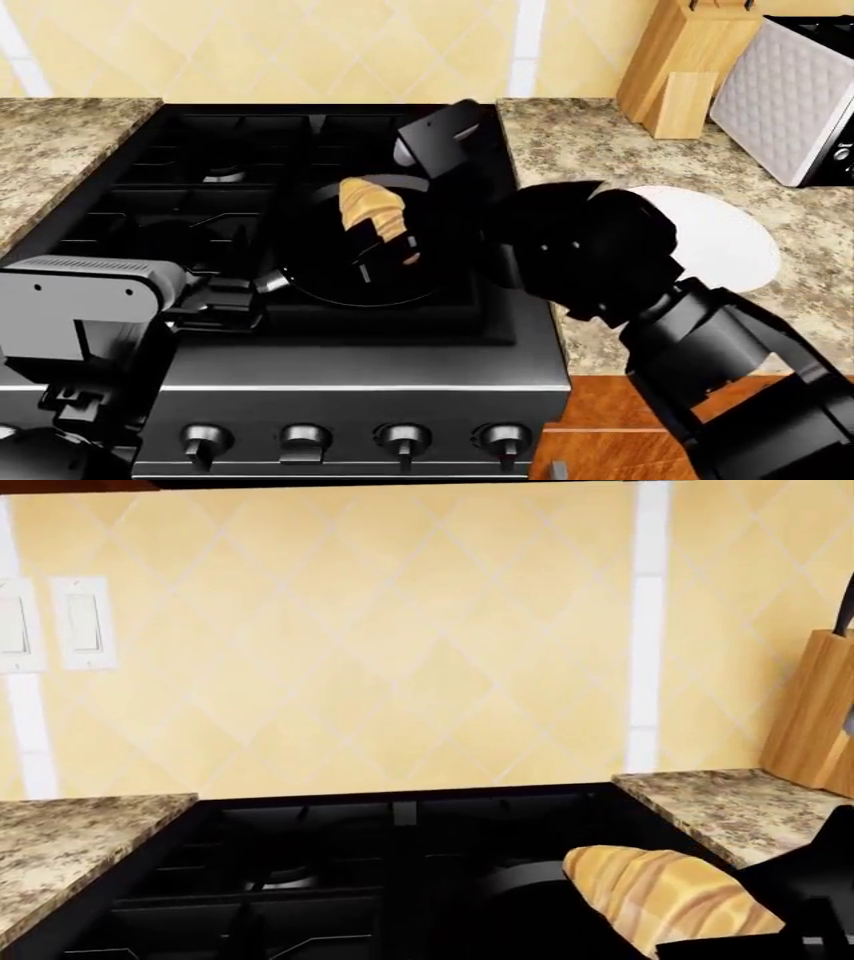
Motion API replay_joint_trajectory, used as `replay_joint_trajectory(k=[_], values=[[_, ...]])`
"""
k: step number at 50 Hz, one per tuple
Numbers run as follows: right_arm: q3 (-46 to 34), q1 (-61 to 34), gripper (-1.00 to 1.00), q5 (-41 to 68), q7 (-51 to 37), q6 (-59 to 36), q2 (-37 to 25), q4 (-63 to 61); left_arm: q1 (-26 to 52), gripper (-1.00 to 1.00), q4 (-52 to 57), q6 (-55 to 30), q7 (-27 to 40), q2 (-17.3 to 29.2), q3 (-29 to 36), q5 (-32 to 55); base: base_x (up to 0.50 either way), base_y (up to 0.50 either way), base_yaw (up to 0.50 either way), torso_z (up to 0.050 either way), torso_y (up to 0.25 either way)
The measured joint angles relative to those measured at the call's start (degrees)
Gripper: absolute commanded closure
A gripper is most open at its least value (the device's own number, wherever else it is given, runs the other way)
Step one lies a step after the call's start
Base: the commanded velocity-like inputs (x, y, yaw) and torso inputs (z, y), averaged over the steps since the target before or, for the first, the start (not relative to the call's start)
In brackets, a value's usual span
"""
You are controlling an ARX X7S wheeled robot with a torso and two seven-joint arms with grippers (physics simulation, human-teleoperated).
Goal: Pick the croissant and place it on the pan. Then turn on the stove to warm the croissant.
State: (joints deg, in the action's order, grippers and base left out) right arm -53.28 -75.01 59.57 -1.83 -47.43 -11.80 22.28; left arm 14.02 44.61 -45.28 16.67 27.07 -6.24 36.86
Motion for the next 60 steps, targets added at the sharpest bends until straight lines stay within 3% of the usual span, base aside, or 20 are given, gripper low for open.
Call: replay_joint_trajectory(k=[30, 60], values=[[-1.98, 0.11, 1.00, -1.91, 2.16, 1.86, 1.30, 3.89, -0.72, -1.00, -0.01, 0.78, 0.42, 0.22, 0.04, 0.39, 0.00, 0.00, 0.00, 0.000, 0.000], [-5.32, -3.42, 1.00, -8.51, 11.35, 11.85, 9.27, 27.48, -0.83, -1.00, -0.51, 1.21, 0.93, 0.46, 0.45, 0.55, 0.00, 0.00, 0.00, 0.000, 0.000]])
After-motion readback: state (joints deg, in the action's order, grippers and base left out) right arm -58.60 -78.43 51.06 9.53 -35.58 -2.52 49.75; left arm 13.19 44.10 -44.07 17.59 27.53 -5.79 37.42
